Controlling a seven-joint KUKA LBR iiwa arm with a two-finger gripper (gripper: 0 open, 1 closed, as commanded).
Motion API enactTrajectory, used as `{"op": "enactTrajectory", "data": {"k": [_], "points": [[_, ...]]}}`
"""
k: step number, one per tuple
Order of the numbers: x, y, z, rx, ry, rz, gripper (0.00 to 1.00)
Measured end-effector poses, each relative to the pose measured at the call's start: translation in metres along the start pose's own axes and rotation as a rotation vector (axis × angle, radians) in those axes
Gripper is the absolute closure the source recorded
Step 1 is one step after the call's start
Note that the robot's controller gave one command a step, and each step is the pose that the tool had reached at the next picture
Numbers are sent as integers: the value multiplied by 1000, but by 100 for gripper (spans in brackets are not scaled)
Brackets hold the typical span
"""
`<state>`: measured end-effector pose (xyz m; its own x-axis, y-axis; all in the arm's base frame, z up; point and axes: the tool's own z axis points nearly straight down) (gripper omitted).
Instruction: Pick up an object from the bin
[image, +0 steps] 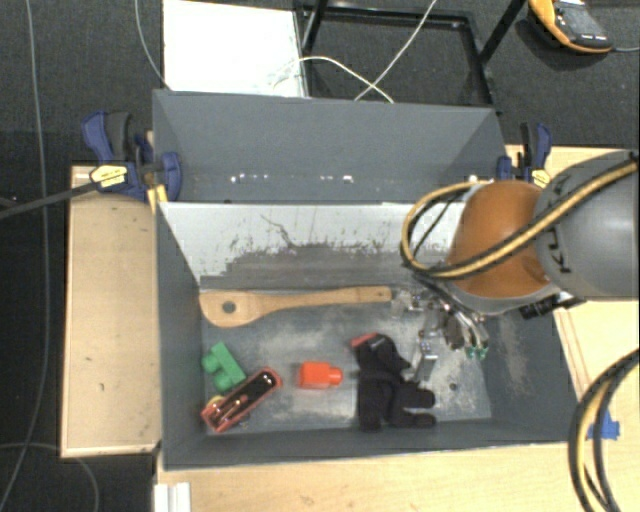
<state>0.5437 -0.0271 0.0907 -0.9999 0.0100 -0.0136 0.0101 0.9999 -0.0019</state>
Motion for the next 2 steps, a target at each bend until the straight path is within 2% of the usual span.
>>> {"op": "enactTrajectory", "data": {"k": [1, 2], "points": [[-30, 52, 18, -6, 7, 39, 0], [17, 57, 20, 1, 0, 97, 0]]}}
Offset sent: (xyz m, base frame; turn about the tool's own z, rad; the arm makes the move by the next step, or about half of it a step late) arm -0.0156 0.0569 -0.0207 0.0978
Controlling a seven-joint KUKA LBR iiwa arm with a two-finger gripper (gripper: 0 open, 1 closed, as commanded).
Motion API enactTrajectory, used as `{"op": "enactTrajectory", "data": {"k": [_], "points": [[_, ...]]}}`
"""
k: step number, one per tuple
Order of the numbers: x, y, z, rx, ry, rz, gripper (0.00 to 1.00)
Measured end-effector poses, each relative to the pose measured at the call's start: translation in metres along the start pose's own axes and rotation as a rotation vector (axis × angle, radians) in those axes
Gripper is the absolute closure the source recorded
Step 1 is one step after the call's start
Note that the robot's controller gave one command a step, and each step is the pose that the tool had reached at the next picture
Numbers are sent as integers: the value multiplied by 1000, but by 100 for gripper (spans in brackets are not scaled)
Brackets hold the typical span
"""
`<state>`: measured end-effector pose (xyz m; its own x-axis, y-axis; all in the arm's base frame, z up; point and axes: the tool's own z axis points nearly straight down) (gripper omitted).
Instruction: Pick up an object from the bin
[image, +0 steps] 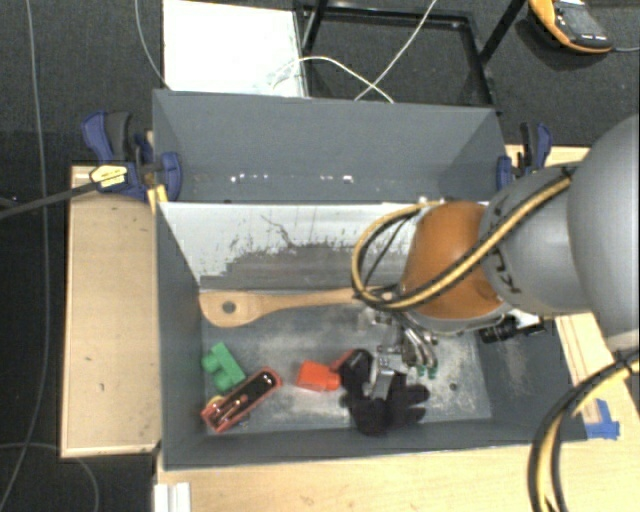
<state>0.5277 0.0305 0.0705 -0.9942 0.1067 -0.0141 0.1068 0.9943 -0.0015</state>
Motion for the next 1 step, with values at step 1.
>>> {"op": "enactTrajectory", "data": {"k": [1], "points": [[-54, 8, 0, -6, -5, -4, 0]]}}
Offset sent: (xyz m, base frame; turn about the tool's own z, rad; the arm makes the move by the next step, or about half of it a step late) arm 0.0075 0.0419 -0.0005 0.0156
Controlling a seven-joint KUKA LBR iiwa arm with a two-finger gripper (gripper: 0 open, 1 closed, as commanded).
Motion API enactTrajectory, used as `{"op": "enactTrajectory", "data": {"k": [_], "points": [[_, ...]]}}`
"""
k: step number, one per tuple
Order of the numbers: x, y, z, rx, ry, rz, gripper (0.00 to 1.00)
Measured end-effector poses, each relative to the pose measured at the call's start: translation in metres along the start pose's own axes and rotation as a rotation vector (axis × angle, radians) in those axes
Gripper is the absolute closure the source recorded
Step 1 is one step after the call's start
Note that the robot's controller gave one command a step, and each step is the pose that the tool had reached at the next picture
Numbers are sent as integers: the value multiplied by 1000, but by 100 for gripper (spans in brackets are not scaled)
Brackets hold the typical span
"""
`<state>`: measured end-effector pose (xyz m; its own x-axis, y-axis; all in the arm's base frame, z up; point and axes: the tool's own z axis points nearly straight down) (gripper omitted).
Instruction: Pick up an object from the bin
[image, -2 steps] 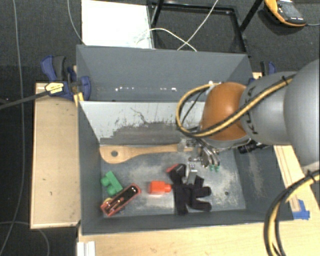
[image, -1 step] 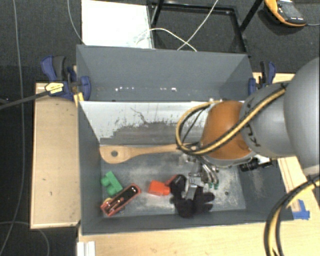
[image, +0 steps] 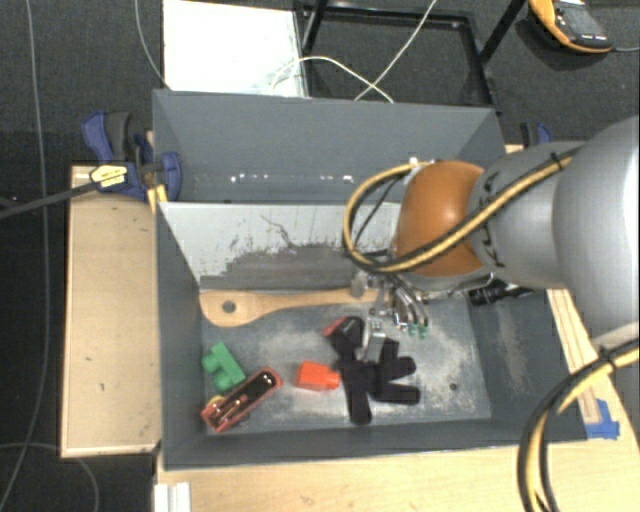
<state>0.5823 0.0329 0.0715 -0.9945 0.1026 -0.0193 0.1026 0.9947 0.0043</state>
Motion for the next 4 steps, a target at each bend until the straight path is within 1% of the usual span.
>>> {"op": "enactTrajectory", "data": {"k": [1, 2, 3, 4], "points": [[50, 36, 0, 2, 8, 18, 0], [19, 8, 0, 2, -8, 41, 0], [33, 13, 0, 0, 3, 79, 100], [33, 13, 0, 0, 3, 78, 100]]}}
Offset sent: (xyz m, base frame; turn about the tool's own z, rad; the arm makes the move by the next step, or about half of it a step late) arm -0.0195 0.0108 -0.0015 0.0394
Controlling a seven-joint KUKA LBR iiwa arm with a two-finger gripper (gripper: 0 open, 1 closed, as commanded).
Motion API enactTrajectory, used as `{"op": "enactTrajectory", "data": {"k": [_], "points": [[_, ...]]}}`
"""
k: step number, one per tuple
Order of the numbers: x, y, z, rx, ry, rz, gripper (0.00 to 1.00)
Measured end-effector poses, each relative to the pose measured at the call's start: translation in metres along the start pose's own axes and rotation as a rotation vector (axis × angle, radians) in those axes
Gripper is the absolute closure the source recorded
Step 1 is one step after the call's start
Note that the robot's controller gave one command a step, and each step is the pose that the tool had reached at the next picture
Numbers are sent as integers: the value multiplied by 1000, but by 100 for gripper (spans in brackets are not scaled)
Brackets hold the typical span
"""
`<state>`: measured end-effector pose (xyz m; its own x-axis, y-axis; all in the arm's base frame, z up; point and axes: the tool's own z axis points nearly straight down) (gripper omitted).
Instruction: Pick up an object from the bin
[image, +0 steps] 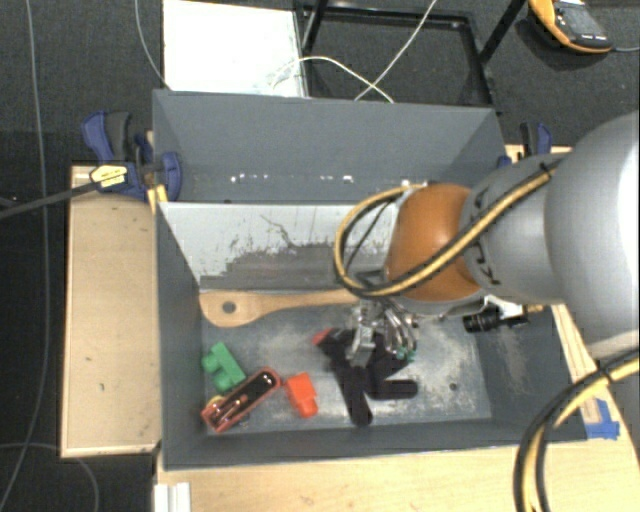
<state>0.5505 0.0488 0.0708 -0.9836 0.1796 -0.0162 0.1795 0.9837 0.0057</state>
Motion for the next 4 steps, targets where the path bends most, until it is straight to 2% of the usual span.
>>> {"op": "enactTrajectory", "data": {"k": [1, 2, 3, 4], "points": [[9, 2, -60, -3, -7, -7, 100], [8, -16, -117, 0, -3, 21, 100], [8, -2, -37, 1, 10, 41, 100], [7, -7, -134, -1, 0, 24, 100]]}}
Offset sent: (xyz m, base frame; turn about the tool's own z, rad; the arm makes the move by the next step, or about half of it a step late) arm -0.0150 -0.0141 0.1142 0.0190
